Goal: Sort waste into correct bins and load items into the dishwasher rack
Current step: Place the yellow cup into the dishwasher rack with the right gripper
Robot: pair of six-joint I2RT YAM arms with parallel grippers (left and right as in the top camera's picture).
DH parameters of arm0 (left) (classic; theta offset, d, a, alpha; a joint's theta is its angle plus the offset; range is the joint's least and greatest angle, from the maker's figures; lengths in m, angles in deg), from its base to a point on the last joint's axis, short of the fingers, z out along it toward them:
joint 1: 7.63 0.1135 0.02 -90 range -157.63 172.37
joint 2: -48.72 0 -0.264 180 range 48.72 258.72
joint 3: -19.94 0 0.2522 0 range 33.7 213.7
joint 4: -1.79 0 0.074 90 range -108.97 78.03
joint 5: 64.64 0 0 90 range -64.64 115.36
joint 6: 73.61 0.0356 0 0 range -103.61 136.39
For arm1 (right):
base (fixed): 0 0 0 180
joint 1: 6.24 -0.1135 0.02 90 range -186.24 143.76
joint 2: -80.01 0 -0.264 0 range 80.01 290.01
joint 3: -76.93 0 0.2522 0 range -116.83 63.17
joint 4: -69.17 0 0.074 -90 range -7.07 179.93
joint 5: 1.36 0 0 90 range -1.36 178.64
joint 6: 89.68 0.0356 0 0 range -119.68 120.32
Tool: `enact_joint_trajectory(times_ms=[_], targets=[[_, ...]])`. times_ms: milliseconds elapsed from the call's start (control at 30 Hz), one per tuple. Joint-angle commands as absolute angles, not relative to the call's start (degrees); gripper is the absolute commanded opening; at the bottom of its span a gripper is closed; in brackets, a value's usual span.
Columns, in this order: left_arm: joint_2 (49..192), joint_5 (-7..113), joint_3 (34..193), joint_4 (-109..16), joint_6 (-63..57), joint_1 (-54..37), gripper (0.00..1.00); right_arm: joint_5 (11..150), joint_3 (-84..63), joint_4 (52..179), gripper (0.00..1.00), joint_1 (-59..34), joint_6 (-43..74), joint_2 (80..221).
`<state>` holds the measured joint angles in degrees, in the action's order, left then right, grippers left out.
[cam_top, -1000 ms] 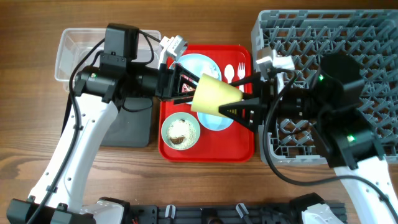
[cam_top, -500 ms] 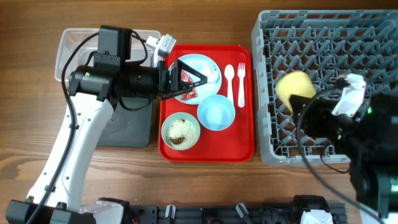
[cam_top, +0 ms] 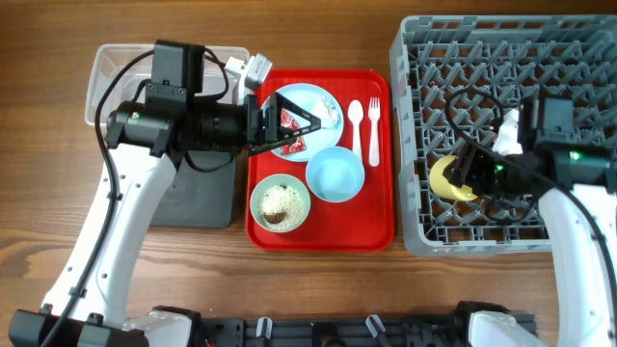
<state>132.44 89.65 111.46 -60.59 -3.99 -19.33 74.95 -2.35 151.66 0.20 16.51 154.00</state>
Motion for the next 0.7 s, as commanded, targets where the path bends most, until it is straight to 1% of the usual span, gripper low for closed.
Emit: enact_joint_trajectory(times_ms=[0,67,100,167,233,300,400,467,500,567,667], targets=[[132.3,89.3,111.8,-60.6,-3.3,-19.1,1.00,74.0,-2.9,152.2,0.63,0.4,15.5,157.5],[132.4,89.3,111.8,-60.6,-3.3,-19.1,1.00,74.0,-2.9,152.4,0.69,0.4,15.5,158.5],[132.4,89.3,111.8,-60.6,-3.3,-19.1,1.00,74.0,-2.9,152.5,0.75,0.4,15.5,158.8],[132.4,89.3,111.8,-60.6,-3.3,-19.1,1.00,74.0,-3.0,152.5,0.90,0.4,15.7,158.6],[132.4,89.4,111.8,-60.7,-3.5,-19.1,1.00,74.0,-3.8,152.3,0.97,0.4,15.5,158.0],[132.3,89.8,111.8,-60.7,-3.5,-19.1,1.00,74.0,-5.6,152.2,0.99,0.4,15.5,156.6],[132.3,90.2,111.8,-61.0,-3.2,-19.1,1.00,72.8,-8.9,151.3,0.99,0.4,15.5,153.6],[132.3,88.1,111.8,-61.5,-3.1,-19.2,0.99,68.9,-11.3,149.0,0.99,0.4,14.8,150.4],[132.3,85.2,111.8,-62.3,-3.1,-19.5,0.99,66.3,-12.0,147.2,0.99,0.4,14.3,148.9],[132.3,77.6,111.8,-64.5,-3.4,-20.6,0.94,61.3,-12.5,143.2,0.99,0.4,13.9,145.9],[132.4,60.4,111.8,-69.8,-4.3,-24.6,0.88,55.6,-12.5,137.2,0.99,0.4,14.1,141.1]])
